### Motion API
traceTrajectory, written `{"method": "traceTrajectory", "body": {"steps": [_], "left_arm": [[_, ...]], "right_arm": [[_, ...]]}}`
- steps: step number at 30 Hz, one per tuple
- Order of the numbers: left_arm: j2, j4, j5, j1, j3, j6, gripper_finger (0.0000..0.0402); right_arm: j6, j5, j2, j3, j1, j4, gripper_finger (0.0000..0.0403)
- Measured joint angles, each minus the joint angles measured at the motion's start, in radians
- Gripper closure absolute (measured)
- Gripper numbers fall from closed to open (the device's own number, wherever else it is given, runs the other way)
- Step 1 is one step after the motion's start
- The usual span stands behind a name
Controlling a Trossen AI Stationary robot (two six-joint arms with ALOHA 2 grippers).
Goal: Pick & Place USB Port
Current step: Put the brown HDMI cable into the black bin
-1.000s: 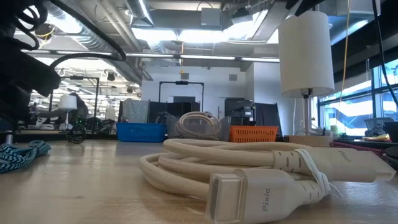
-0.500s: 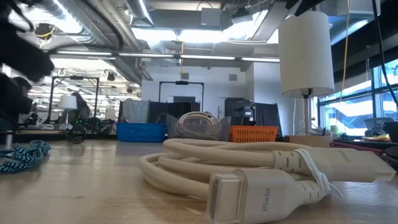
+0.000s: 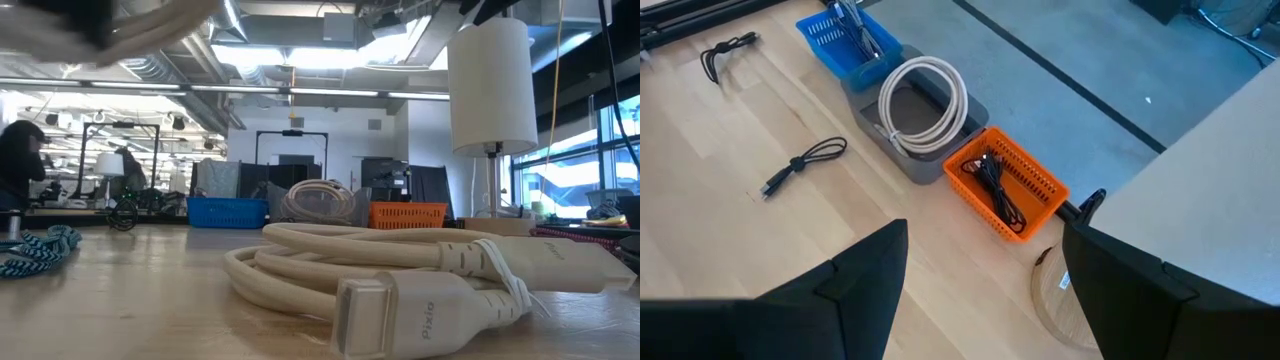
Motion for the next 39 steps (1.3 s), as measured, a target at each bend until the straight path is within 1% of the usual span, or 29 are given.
{"method": "traceTrajectory", "body": {"steps": [3,6,9,11,13,17,21,23,26,28,30,34,36,39], "left_arm": [[0.000,0.071,-0.079,0.047,0.017,0.073,0.0373],[0.000,0.099,-0.094,0.142,0.024,0.194,0.0373],[0.000,0.095,-0.020,0.281,0.024,0.362,0.0373],[0.000,0.097,0.043,0.392,0.024,0.484,0.0373],[0.000,0.094,0.077,0.515,0.029,0.598,0.0373],[0.008,0.086,0.158,0.771,0.104,0.814,0.0373],[0.055,0.081,0.226,0.990,0.263,1.058,0.0373],[0.098,0.089,0.249,1.071,0.367,1.180,0.0373],[0.193,0.036,0.257,1.158,0.538,1.314,0.0373],[0.273,-0.040,0.256,1.199,0.663,1.378,0.0373],[0.353,-0.127,0.239,1.230,0.784,1.437,0.0373],[0.508,-0.262,0.114,1.260,0.992,1.553,0.0373],[0.575,-0.290,0.081,1.268,1.067,1.594,0.0373],[0.652,-0.312,0.074,1.270,1.131,1.607,0.0373]], "right_arm": [[0.000,0.002,0.000,0.000,0.000,0.001,0.0135],[0.002,0.002,0.000,0.000,0.000,0.000,0.0135],[0.007,0.002,0.000,0.000,0.000,0.001,0.0135],[0.008,0.002,0.000,0.000,0.000,0.006,0.0135],[0.007,0.002,0.000,0.000,0.000,0.021,0.0135],[0.008,0.007,0.000,0.000,0.000,0.052,0.0134],[0.009,0.010,0.000,0.000,0.000,0.108,0.0134],[0.008,0.010,0.000,0.000,0.000,0.138,0.0134],[0.007,0.024,0.007,0.000,-0.002,0.154,0.0134],[0.004,0.055,0.017,0.000,-0.006,0.143,0.0134],[0.002,0.062,0.022,0.000,-0.017,0.115,0.0134],[-0.004,0.063,0.037,0.000,-0.049,0.082,0.0134],[-0.011,0.063,0.043,0.000,-0.064,0.077,0.0134],[-0.051,0.063,0.053,0.000,-0.088,0.063,0.0134]]}}
